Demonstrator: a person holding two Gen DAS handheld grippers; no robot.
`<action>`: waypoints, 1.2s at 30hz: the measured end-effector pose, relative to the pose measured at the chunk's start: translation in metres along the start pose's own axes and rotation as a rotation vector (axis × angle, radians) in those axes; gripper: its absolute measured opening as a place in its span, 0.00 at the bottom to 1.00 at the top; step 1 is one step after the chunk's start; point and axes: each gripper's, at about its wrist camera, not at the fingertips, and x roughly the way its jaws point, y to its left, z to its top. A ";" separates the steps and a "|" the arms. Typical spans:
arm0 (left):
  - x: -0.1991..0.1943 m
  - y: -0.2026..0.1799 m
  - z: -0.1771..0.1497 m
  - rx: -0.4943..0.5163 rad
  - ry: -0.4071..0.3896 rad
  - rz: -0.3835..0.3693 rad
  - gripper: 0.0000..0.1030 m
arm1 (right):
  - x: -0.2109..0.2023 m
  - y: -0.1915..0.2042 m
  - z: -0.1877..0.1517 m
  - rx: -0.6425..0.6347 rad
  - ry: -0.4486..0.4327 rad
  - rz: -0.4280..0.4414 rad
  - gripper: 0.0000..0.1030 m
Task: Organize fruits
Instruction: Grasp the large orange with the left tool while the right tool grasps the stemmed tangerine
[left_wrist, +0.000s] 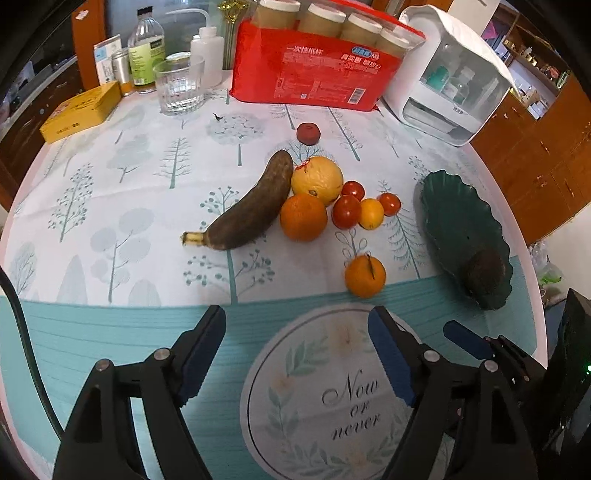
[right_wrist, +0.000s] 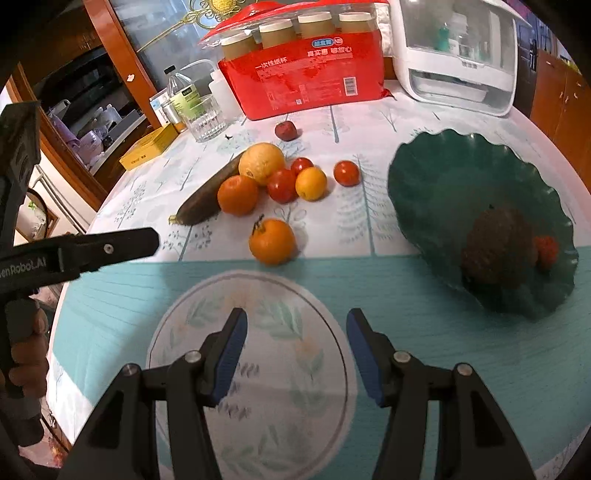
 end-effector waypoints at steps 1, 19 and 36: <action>0.004 0.000 0.004 0.003 0.003 -0.001 0.76 | 0.003 0.002 0.003 -0.001 -0.005 -0.001 0.55; 0.073 0.002 0.044 -0.128 0.040 -0.048 0.76 | 0.045 0.030 0.031 -0.242 -0.106 -0.009 0.55; 0.099 -0.009 0.055 -0.151 -0.038 -0.044 0.74 | 0.066 0.032 0.034 -0.346 -0.088 0.041 0.54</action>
